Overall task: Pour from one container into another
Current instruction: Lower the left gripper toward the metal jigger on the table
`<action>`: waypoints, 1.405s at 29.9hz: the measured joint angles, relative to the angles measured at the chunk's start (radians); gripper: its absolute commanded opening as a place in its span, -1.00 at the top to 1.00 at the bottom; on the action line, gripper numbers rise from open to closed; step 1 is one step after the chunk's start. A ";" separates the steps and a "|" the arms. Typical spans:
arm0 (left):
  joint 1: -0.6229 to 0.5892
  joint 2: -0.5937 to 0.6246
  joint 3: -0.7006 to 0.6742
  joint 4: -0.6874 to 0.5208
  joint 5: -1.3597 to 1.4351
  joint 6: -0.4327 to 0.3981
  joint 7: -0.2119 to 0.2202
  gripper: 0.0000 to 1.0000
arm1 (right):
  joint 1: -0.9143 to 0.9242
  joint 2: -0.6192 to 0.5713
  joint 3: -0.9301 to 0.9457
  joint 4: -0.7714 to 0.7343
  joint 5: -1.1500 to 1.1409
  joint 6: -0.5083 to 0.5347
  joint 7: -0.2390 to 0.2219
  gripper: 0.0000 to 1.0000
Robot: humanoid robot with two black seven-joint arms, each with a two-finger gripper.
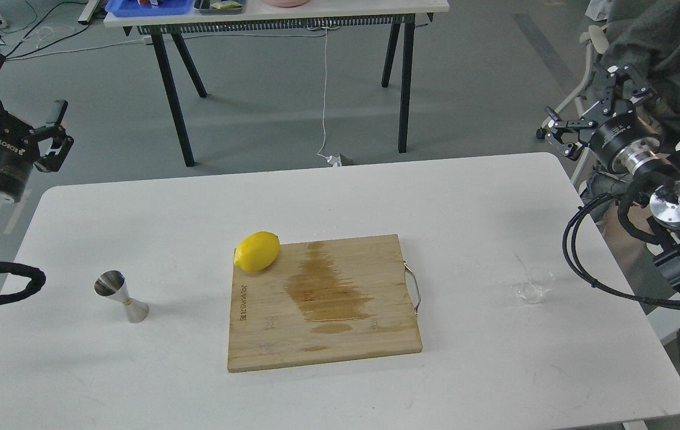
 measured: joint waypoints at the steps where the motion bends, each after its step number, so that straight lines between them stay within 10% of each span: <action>1: 0.000 -0.001 -0.001 0.000 -0.003 0.000 0.000 -0.99 | 0.000 0.000 0.000 0.000 0.000 0.000 0.000 -0.97; 20: -0.060 0.031 0.010 0.058 0.040 0.000 0.000 -1.00 | -0.040 -0.001 0.008 0.024 0.000 0.000 0.005 -0.97; 42: -0.118 0.141 0.051 -0.118 1.028 0.001 0.000 -1.00 | -0.099 -0.002 0.014 0.048 0.000 0.000 0.006 -0.97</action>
